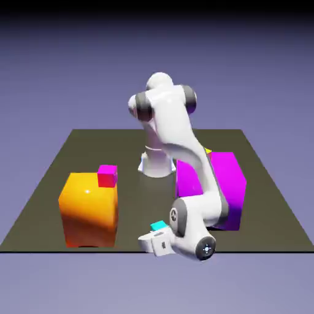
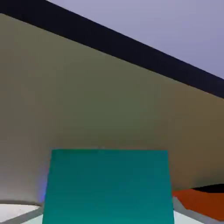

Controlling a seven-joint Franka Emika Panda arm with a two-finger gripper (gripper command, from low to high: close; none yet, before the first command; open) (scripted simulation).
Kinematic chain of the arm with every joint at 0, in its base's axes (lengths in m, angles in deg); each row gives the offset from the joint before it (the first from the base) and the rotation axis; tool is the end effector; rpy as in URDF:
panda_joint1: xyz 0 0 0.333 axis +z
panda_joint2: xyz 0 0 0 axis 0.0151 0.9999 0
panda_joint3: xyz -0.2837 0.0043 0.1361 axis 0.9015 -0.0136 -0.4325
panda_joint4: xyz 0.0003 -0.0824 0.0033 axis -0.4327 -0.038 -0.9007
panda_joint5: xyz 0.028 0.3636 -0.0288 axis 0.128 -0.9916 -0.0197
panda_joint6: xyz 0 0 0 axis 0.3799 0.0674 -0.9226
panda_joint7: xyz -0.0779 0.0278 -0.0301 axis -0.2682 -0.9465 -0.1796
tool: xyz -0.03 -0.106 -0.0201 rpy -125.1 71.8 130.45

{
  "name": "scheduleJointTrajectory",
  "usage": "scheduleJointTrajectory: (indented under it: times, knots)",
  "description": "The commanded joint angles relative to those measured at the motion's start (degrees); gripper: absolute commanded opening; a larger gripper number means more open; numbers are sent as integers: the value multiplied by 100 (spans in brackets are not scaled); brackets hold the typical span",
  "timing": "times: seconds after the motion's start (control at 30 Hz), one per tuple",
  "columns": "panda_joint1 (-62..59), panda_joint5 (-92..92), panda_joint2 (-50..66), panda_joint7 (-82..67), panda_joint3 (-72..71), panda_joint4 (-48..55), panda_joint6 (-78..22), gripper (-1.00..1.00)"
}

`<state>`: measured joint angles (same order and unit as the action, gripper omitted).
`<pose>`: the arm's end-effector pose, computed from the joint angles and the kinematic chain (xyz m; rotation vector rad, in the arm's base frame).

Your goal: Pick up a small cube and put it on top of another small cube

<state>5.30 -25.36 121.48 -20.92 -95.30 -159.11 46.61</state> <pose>0.5693 0.0584 0.1218 2.2178 -0.2954 -1.0978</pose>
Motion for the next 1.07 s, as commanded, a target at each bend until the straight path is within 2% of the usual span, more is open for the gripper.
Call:
scheduleJointTrajectory:
  times: [0.0,0.1,0.3,0.67,0.73,0.97,1.0,1.03]
  knots:
    - [138,1,-74,-15,-49,86,-110,-100]
    - [385,-300,-671,-217,-419,59,-448,-100]
    - [-411,-1101,-1881,-708,-1366,-550,-1106,-100]
    - [-53,-450,-4049,210,-3051,-2803,-1636,-100]
    - [68,-313,-4031,325,-3035,-2861,-1588,-100]
    - [-213,-372,-4556,196,-2975,-4135,-681,-100]
    - [-213,-372,-4556,196,-2975,-4135,-681,100]
    - [-213,-372,-4556,196,-2975,-4135,-681,100]
